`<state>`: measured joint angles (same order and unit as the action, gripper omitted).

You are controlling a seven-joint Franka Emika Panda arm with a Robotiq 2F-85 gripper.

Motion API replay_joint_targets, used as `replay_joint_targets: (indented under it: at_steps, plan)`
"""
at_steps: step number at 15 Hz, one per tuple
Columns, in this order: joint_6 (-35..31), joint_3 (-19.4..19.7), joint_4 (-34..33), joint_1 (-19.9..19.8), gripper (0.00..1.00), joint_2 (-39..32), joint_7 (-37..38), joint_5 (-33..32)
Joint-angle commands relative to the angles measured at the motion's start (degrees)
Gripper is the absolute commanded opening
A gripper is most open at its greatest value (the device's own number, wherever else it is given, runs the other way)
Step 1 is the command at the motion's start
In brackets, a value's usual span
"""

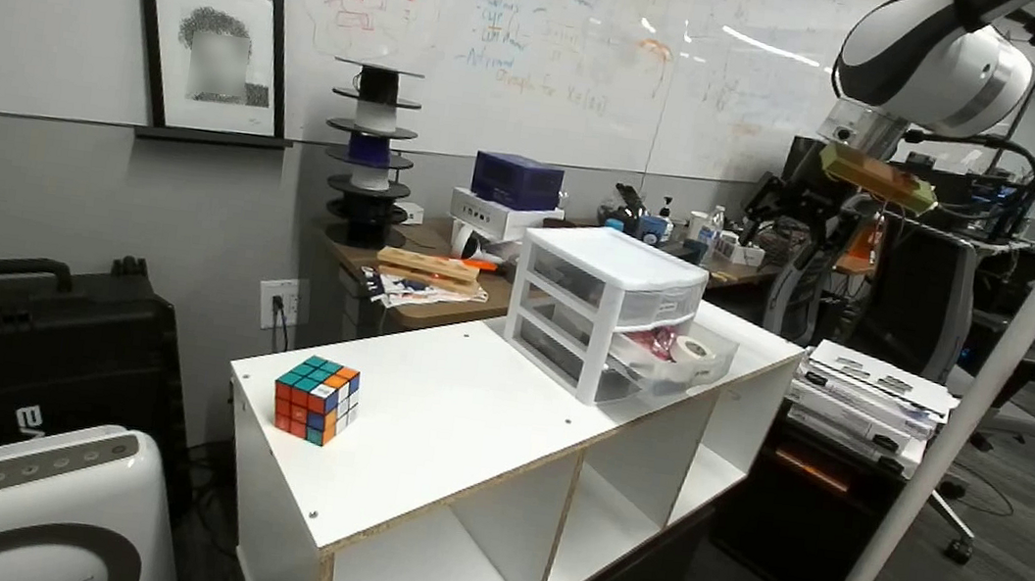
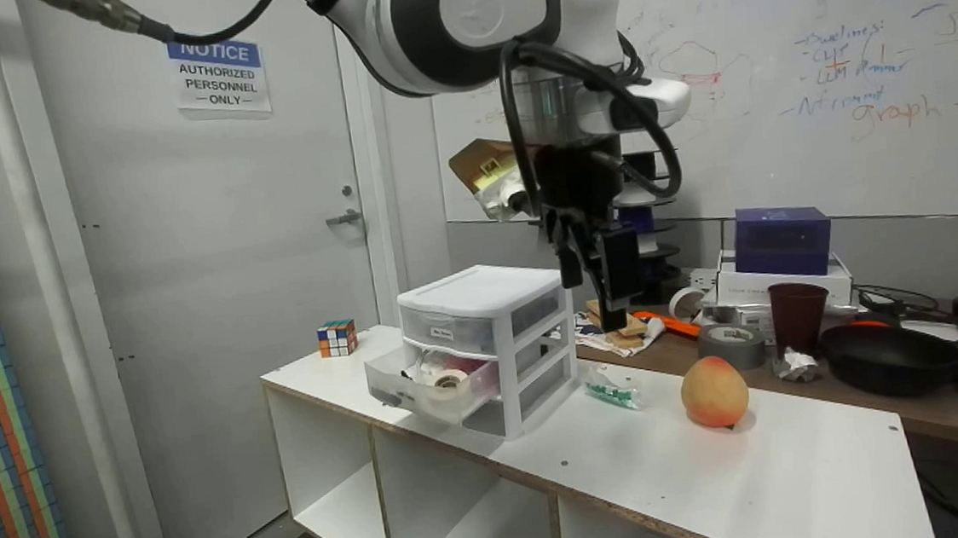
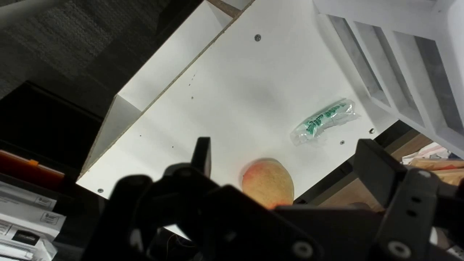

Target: Pick the masking tape and the plastic and put them in the drawer, then close it

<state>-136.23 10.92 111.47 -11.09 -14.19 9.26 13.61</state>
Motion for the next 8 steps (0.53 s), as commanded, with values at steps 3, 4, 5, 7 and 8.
replay_joint_targets:
  at_steps: [3,4,5,7,8]
  plan:
    - [0.09,0.28,-2.38,0.64,1.0,-2.78,4.57,-2.65]
    - [0.38,0.24,-3.67,0.86,1.0,-3.96,6.0,-3.07]
    - [0.98,0.23,-5.05,1.03,1.0,-5.13,7.26,-3.36]
    - [2.06,0.02,-8.38,1.26,1.0,-8.08,9.41,-3.19]
    - [2.12,-0.24,-10.11,1.3,1.0,-9.61,10.34,-2.45]
